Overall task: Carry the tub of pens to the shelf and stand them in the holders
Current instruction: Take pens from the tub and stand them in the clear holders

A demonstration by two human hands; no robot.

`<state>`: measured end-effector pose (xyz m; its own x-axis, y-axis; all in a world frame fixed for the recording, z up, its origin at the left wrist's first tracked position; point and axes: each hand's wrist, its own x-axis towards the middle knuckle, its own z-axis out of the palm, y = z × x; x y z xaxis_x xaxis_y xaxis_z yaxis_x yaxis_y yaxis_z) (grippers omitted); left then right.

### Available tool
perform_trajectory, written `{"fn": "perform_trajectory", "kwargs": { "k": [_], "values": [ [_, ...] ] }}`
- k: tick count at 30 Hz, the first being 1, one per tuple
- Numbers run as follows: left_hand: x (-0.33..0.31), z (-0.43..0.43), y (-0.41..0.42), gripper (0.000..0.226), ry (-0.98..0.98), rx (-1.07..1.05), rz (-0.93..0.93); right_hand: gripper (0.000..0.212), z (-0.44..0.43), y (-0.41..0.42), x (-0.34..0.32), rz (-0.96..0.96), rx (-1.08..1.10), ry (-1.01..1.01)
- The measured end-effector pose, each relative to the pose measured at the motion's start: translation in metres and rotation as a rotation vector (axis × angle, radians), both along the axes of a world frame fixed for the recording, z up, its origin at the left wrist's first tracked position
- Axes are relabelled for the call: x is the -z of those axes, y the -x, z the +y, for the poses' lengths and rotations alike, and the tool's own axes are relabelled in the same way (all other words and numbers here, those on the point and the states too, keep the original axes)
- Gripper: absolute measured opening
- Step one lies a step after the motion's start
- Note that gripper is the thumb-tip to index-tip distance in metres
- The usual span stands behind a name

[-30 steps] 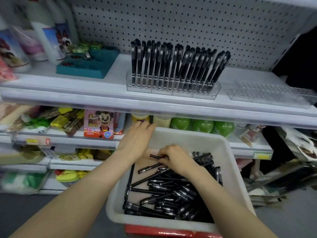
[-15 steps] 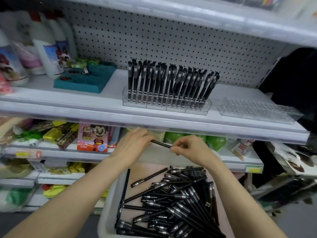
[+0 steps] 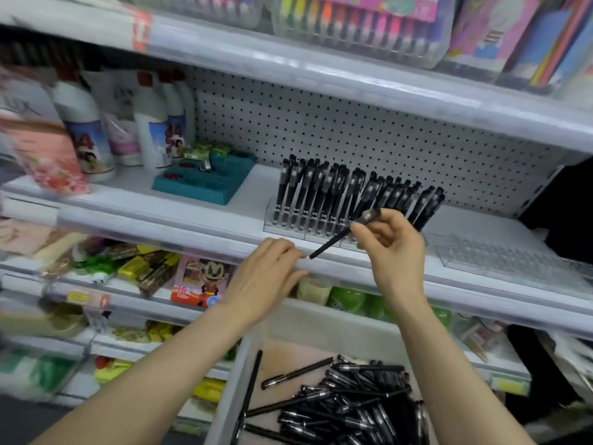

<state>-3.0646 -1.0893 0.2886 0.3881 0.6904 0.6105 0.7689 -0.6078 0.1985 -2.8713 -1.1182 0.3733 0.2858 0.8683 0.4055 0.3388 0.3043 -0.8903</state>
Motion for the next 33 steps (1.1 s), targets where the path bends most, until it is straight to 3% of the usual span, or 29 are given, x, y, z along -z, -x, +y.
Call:
{"fn": "perform_trajectory", "kwargs": {
  "k": [3,7,12,21,27,33],
  "values": [
    [-0.021,0.015,0.021,0.037,-0.019,-0.139,-0.08,0.007,0.017,0.011,-0.035,-0.134,-0.017,-0.13],
    [-0.03,0.042,0.042,0.048,-0.008,-0.205,0.015,0.011,0.045,0.038,-0.062,-0.268,-0.019,-0.182],
    [-0.027,0.055,0.048,0.06,-0.057,-0.205,0.066,0.022,0.076,0.065,-0.058,-0.35,-0.035,-0.168],
    [-0.028,0.059,0.05,0.056,-0.039,-0.178,0.063,0.012,0.105,0.088,-0.03,-0.574,-0.091,-0.055],
    [-0.028,0.058,0.053,0.06,-0.024,-0.156,0.051,0.019,0.107,0.093,-0.01,-0.557,-0.069,-0.011],
    [-0.027,0.039,0.049,0.039,-0.057,-0.152,0.0,0.02,0.079,0.077,-0.006,-0.455,-0.072,-0.028]
  ]
}}
